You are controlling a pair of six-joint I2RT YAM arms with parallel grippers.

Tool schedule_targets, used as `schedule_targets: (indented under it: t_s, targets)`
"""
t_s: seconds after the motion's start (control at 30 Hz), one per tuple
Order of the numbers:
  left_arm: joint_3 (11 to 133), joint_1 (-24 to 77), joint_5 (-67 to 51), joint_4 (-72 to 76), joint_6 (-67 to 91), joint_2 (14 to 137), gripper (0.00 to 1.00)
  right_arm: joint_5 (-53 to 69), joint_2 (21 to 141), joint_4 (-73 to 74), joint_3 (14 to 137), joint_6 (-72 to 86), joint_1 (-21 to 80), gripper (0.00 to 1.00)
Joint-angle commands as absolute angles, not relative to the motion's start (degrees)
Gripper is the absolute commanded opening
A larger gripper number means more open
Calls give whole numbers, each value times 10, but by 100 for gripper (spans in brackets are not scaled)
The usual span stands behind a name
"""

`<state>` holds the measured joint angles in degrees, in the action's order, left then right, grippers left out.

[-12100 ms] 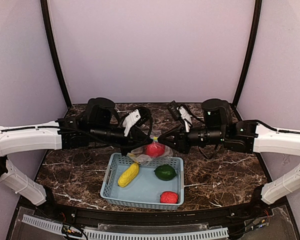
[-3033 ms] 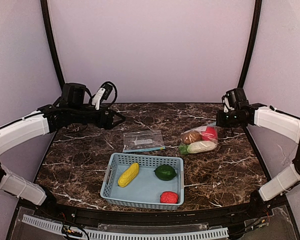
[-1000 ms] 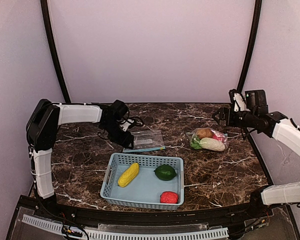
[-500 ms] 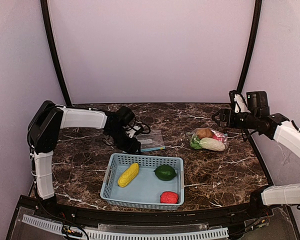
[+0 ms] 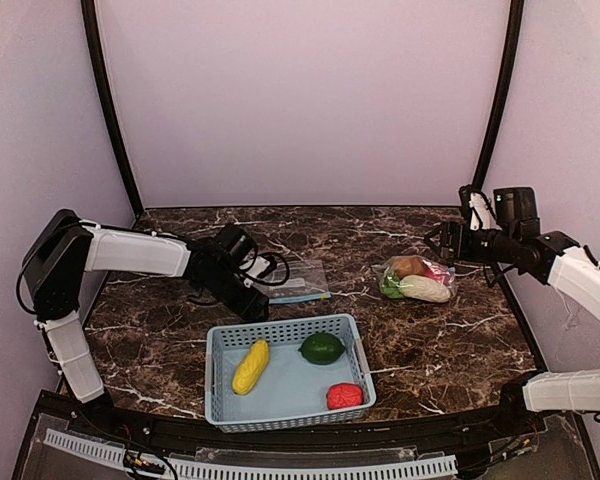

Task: Place the food in the zip-top bag and seal the zipper
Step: Adjust the bowl.

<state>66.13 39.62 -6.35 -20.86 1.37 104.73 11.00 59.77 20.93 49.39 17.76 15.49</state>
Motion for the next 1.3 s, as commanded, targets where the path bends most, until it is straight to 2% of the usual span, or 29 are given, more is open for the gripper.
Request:
schedule_targets:
  t_s: [0.0, 0.47, 0.67, 0.87, 1.27]
  targets:
    - [646, 381, -61, -170, -35, 990, 73, 122, 592, 193, 484, 184, 155, 88]
    - [650, 283, -216, -132, -231, 996, 72, 133, 582, 180, 472, 193, 155, 88]
    - [627, 253, -276, -167, -314, 990, 69, 121, 555, 198, 471, 194, 156, 88]
    - [537, 249, -241, -108, -382, 947, 75, 109, 523, 209, 462, 193, 155, 90]
    - [573, 274, -193, -93, -426, 1007, 75, 109, 523, 218, 468, 184, 156, 90]
